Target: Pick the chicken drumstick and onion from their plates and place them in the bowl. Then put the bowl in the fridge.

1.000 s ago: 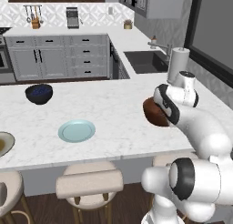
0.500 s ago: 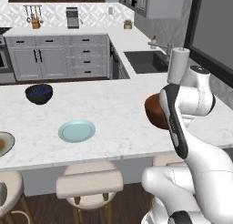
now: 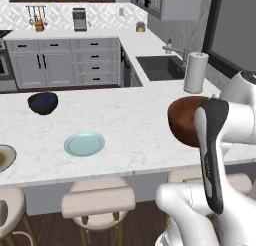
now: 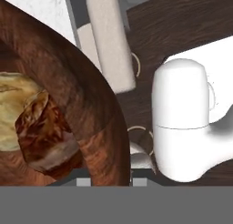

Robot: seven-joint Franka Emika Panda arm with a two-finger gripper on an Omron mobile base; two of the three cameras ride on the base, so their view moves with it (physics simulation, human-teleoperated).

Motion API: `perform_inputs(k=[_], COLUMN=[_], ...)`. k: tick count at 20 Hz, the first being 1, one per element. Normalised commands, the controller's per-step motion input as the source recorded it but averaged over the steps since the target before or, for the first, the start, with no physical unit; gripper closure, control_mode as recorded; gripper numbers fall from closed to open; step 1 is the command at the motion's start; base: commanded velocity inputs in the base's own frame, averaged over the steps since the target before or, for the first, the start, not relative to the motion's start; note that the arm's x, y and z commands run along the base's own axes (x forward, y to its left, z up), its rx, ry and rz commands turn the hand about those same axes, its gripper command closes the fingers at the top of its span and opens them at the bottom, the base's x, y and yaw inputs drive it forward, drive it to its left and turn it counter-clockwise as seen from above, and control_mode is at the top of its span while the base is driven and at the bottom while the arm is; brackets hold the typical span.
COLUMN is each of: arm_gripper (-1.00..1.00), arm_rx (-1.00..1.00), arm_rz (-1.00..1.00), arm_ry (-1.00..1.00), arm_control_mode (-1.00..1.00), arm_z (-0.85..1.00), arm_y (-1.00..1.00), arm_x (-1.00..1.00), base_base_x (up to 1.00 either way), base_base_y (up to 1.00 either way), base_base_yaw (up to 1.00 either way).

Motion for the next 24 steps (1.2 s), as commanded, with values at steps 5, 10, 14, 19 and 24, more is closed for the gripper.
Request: perform_inputs(k=[5,10,14,19,24], arm_gripper=[1.0,1.0,1.0,1.0,1.0], arm_rx=[0.09,0.0,0.0,0.0,0.0], arm_rz=[0.0,0.0,0.0,0.0,0.0], arm_ry=[0.0,0.0,0.0,0.0,0.0], arm_control_mode=[-1.0,1.0,1.0,1.0,1.0], arm_z=[0.25,0.0,0.0,0.0,0.0], arm_y=[0.0,0.0,0.0,0.0,0.0], arm_x=[-0.98,0.0,0.0,0.0,0.0], base_base_x=[0.0,-0.79,-0.63,-0.1,0.0], base_base_y=[0.0,0.43,1.0,0.96,0.87], base_base_yaw=[0.0,0.01,0.17,0.63,0.78])
